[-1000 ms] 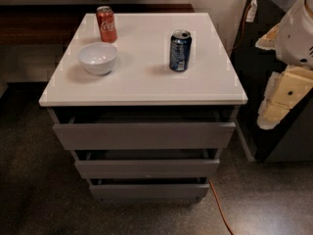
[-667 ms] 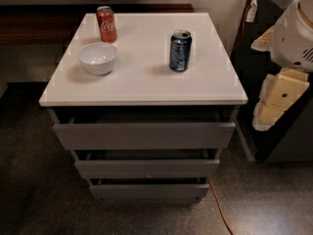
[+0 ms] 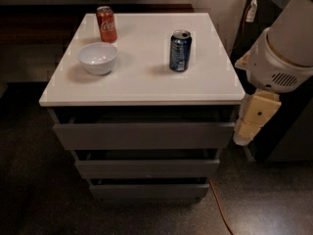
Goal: Open middle drawer
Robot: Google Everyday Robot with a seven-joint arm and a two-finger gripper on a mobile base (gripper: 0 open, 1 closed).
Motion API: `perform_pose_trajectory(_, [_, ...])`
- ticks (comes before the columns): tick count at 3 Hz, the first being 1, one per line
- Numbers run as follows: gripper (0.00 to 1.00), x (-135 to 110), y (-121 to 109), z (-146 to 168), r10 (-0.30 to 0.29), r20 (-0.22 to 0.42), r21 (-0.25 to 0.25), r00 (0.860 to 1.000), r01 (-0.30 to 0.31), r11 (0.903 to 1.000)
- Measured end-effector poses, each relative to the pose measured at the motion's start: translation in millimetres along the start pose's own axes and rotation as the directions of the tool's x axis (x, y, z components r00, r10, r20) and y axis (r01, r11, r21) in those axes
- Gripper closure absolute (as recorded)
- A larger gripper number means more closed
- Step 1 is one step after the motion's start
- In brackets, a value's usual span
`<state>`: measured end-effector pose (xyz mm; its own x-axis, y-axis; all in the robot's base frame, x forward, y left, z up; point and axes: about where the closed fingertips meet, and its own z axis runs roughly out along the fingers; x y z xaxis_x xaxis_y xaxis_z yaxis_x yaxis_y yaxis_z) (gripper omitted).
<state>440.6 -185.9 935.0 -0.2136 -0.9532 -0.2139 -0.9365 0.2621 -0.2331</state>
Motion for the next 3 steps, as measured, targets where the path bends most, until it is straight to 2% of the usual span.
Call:
perform_pose_trajectory(1, [0.0,-7,10,25,-0.019,-0.003,-0.034,1.0,0.019,0.9992])
perform_pose_trajectory(2, [0.0,-16,22,50,-0.032,0.013,-0.041,0.999,0.032,0.9986])
perform_pose_trajectory(3, [0.0,-28,34,80,-0.045,0.015,-0.008,0.999,0.045,0.999])
